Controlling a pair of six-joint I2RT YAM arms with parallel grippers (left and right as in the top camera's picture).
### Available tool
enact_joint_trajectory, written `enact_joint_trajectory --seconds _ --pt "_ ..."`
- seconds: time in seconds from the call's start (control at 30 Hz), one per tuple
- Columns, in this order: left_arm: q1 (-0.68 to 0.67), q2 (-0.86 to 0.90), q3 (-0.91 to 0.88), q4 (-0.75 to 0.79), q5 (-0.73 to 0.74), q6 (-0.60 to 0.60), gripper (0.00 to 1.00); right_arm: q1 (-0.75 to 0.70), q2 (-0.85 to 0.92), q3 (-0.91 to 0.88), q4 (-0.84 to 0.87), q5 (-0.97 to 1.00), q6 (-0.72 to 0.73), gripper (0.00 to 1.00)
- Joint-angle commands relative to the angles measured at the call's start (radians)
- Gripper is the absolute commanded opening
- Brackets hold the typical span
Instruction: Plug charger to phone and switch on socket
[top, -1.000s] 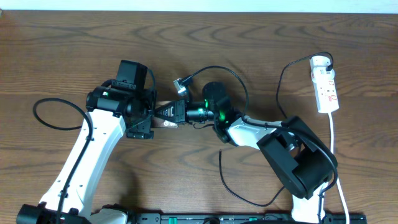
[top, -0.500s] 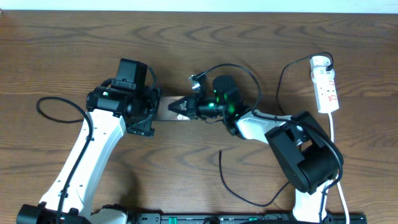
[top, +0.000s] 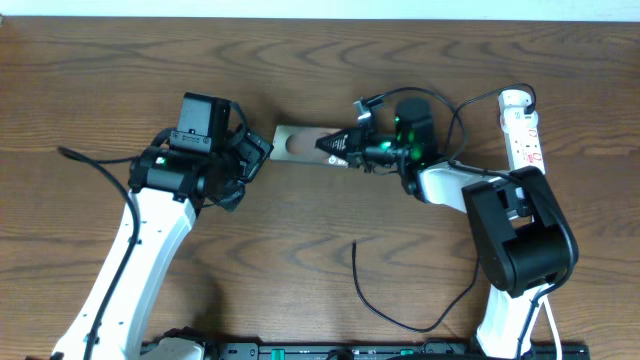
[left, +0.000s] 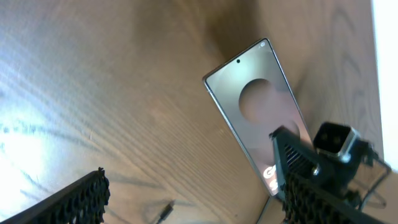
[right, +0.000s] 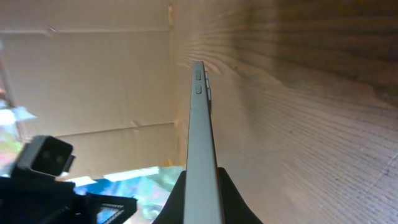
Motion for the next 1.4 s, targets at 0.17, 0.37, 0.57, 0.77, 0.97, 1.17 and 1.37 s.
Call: enact_joint_trajectory --seconds 0.17,0.37,0.57,0.77,0.97,1.17,1.37 --pt "0.000 -0.043 0.012 0.057 -0.001 0.121 0.87 -0.016 -0.008 0.009 0.256 -0.117 0.347 0.01" --pt "0.000 -0.042 0.012 0.087 0.000 0.121 0.87 -0.011 -0.008 0.009 0.539 -0.121 0.512 0.01" --pt "0.001 -0.042 0.012 0.119 0.000 0.122 0.87 -0.011 -0.008 0.009 0.597 -0.140 0.529 0.01" --pt "0.017 -0.042 0.012 0.127 0.005 0.121 0.87 -0.011 -0.008 0.009 0.597 -0.153 0.528 0.01" --pt "0.020 -0.042 0.012 0.172 0.056 0.121 0.87 -0.001 -0.008 0.009 0.597 -0.130 0.544 0.01" --pt "0.020 -0.042 0.012 0.242 0.082 0.068 0.87 0.042 -0.008 0.009 0.598 -0.042 0.622 0.01" --pt "0.020 -0.042 0.012 0.266 0.078 0.029 0.87 0.088 -0.008 0.009 0.624 0.066 0.686 0.01"
